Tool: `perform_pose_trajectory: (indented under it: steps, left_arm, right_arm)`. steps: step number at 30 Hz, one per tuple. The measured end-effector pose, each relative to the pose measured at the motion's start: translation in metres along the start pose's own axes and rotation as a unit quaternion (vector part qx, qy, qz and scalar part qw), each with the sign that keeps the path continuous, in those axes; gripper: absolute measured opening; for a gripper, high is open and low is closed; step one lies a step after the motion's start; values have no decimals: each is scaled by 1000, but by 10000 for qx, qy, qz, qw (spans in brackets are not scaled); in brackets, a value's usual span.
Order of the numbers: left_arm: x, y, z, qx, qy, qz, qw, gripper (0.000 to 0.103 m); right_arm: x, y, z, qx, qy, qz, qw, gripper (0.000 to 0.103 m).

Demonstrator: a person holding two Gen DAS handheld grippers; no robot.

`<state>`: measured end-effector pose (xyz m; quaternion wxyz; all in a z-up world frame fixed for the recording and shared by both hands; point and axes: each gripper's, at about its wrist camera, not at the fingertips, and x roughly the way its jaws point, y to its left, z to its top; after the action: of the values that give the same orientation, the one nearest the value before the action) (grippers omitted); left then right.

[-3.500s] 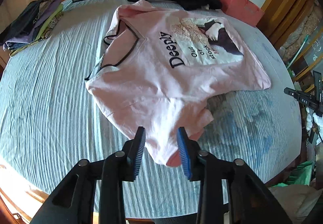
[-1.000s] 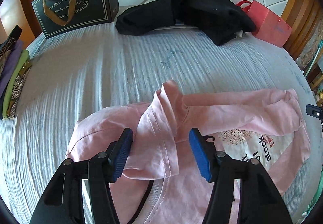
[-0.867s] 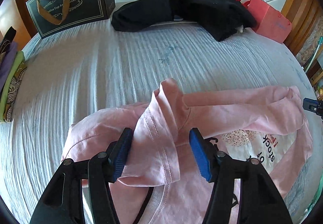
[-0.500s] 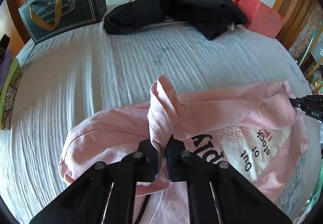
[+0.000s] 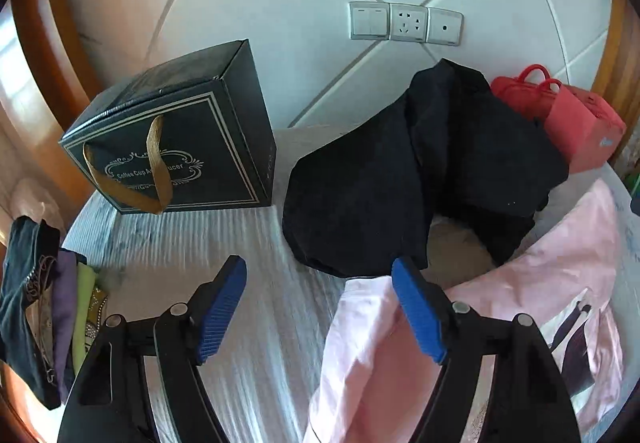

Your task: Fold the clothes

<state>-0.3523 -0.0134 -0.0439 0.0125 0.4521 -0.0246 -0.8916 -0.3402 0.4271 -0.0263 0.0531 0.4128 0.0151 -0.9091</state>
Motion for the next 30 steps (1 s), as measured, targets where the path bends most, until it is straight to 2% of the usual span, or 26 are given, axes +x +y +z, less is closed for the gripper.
perform_pose_trajectory:
  steps: [2, 5, 11, 14, 18, 23, 25, 30]
  left_arm:
    - [-3, 6, -16, 25, 112, -69, 9999, 76]
    - [-15, 10, -57, 42, 359, -103, 9993, 76]
    - [-55, 11, -152, -97, 681, -391, 9969, 77]
    - [-73, 3, -191, -77, 756, -462, 9960, 78]
    - [-88, -12, -234, -71, 898, -704, 9934, 78]
    - [-107, -34, -279, -202, 946, -639, 9933, 79]
    - [-120, -43, -295, -350, 899, -640, 9933, 79]
    - [-149, -68, -335, -619, 831, -641, 9926, 79]
  right_arm:
    - [-3, 0, -7, -36, -42, -33, 10000, 52]
    - [-6, -13, -39, -2, 279, 8, 9996, 52]
    - [-39, -43, -137, 195, 863, 23, 9961, 53]
    - [-61, -55, -183, 328, 1067, 49, 9937, 60]
    - [-85, -66, -230, 505, 1288, 77, 9904, 62]
    - [-100, -66, -261, 511, 1302, 374, 9895, 63]
    - [-100, -61, -268, 330, 1314, 519, 9894, 68]
    - [-99, -51, -279, -226, 1295, 879, 9874, 68]
